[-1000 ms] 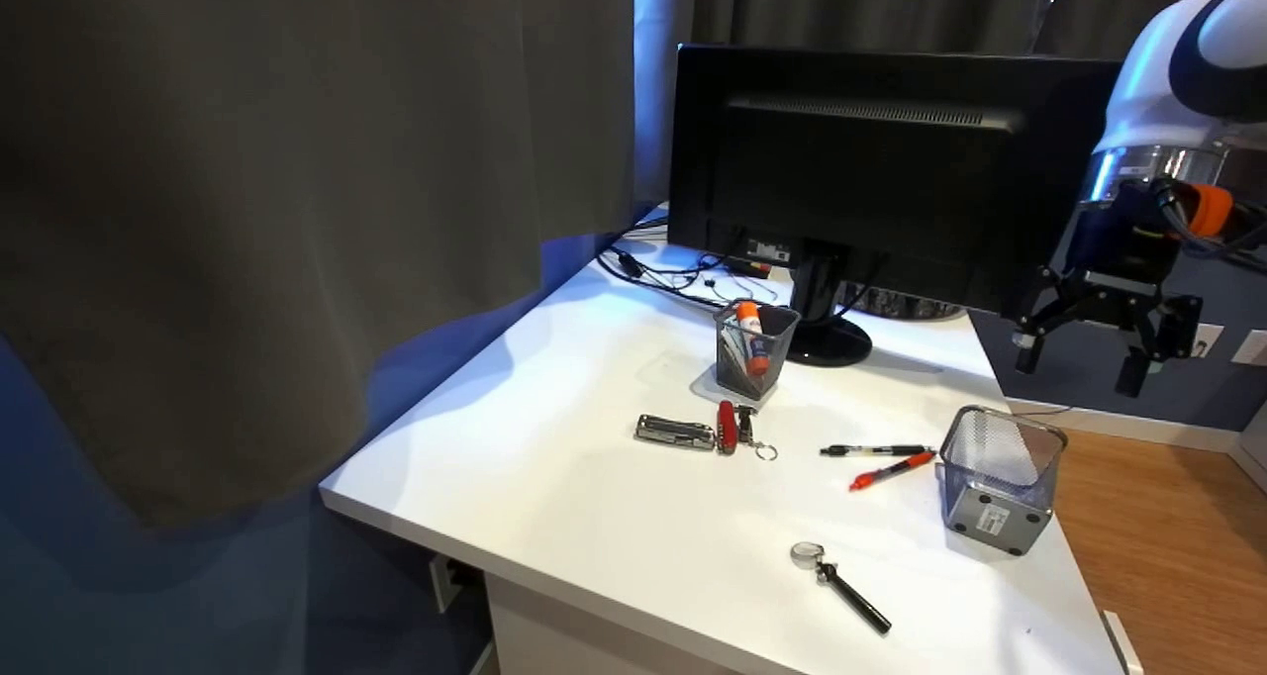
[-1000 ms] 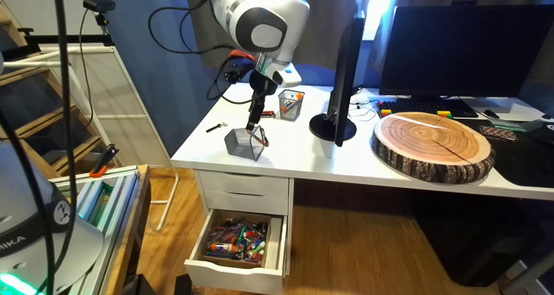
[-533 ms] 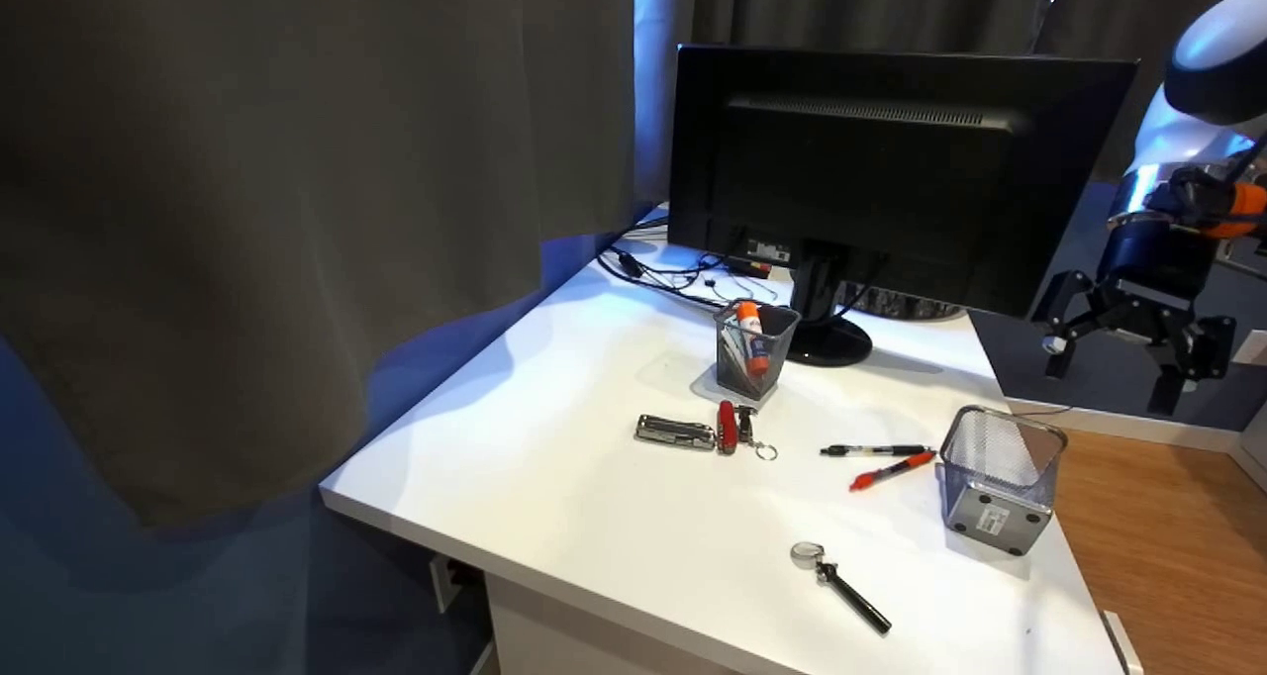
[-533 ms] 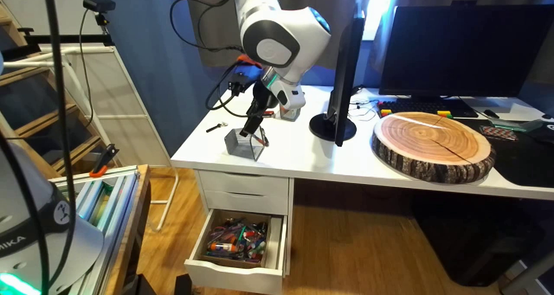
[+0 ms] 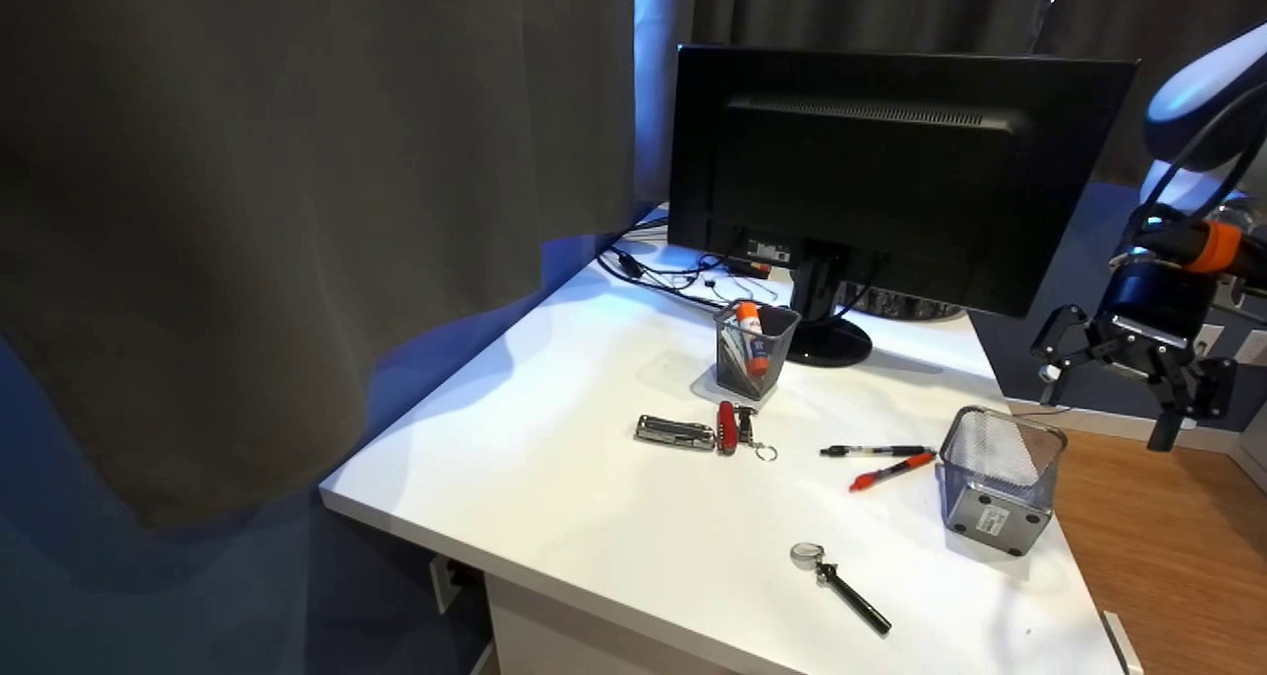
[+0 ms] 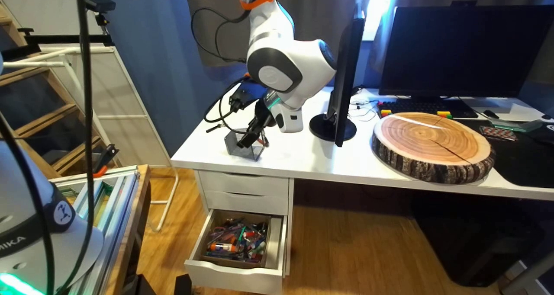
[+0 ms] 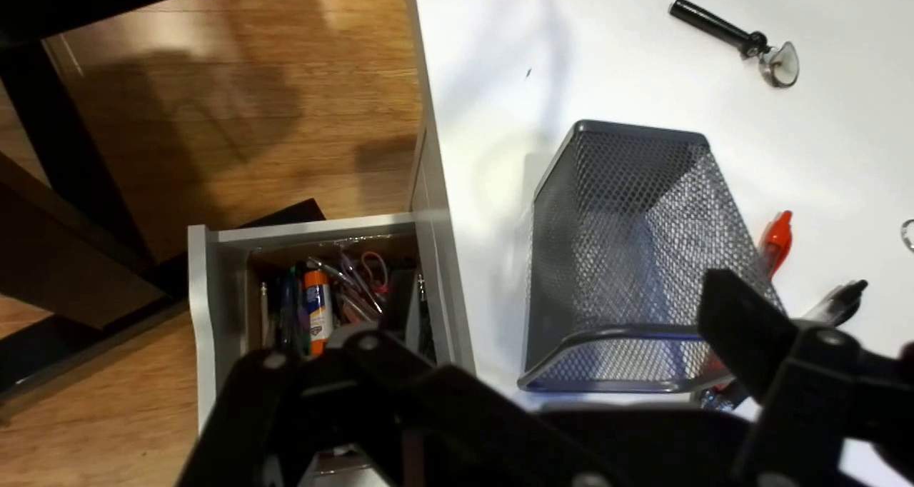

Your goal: Turn the grey basket over

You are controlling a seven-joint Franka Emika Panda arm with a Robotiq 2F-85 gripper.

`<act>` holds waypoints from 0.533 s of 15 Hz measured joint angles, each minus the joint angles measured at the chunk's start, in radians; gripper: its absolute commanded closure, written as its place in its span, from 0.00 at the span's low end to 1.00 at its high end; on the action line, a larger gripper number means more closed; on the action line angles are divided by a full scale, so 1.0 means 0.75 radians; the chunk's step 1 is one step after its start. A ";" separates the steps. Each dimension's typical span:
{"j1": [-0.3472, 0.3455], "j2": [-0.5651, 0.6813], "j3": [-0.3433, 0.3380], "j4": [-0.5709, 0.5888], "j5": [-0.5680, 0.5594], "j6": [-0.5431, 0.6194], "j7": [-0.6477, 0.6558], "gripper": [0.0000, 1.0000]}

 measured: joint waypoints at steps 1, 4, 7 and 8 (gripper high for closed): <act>0.000 0.013 -0.008 0.003 0.021 0.003 0.000 0.00; -0.002 0.030 -0.028 0.009 0.106 0.009 -0.007 0.00; -0.001 0.042 -0.047 0.017 0.165 0.009 -0.005 0.00; -0.001 0.052 -0.050 0.022 0.184 0.009 -0.003 0.00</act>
